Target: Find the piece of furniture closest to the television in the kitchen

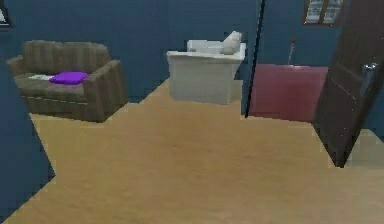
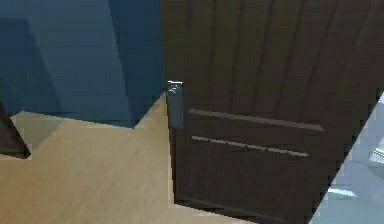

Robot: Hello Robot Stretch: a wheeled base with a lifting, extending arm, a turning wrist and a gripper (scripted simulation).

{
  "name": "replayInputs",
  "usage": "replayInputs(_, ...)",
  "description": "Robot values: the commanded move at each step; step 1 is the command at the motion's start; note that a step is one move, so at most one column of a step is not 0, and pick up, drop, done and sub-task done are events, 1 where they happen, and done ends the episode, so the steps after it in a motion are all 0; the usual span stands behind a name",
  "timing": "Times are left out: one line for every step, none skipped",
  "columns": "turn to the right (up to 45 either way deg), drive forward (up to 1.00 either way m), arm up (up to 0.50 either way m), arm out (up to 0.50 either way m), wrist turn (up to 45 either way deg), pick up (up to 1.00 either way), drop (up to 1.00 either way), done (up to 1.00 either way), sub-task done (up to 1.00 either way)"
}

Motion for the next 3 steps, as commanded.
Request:
replayInputs(0.0, 0.50, 0.00, 0.00, 0.0, 0.00, 0.00, 0.00, 0.00)
replayInputs(-39.0, 0.00, 0.00, 0.00, 0.0, 0.00, 0.00, 0.00, 0.00)
replayInputs(0.0, 1.00, 0.00, 0.00, 0.0, 0.00, 0.00, 0.00, 0.00)
